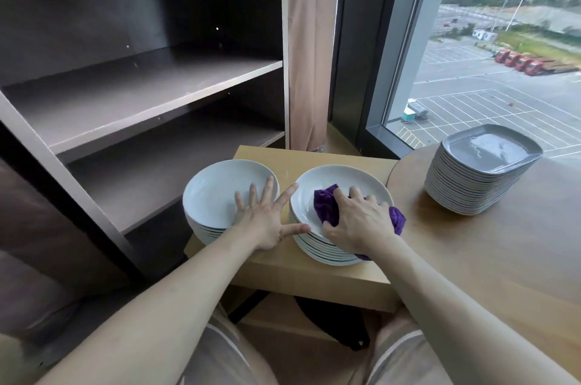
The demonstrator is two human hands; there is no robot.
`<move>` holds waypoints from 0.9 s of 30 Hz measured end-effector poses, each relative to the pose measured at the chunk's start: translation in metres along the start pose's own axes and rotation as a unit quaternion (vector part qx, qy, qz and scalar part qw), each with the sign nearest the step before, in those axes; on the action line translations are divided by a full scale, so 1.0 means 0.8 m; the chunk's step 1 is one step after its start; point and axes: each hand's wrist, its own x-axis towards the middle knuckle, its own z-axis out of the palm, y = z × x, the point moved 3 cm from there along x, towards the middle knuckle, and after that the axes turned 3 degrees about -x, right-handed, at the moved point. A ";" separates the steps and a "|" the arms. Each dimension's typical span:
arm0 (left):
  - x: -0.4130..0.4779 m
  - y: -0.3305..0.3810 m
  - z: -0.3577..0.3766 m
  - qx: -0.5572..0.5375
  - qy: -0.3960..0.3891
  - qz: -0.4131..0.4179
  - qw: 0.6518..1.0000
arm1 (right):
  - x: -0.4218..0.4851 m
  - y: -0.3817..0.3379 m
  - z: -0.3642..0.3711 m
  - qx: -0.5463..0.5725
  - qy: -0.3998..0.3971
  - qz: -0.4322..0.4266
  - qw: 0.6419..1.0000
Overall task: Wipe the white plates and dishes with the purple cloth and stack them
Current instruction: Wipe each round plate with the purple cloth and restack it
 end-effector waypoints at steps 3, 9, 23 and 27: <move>-0.019 0.021 -0.022 0.093 0.140 0.126 0.978 | 0.001 0.001 0.000 0.036 0.023 0.015 0.999; -0.054 0.052 -0.017 0.201 0.301 0.349 0.865 | -0.006 -0.004 -0.001 0.079 0.079 0.056 0.992; -0.052 0.083 -0.036 0.395 0.132 0.292 0.861 | -0.047 0.039 -0.023 0.166 0.160 0.121 0.965; -0.054 0.084 -0.050 0.400 0.174 0.321 0.840 | -0.061 0.055 -0.029 0.235 0.168 0.171 0.942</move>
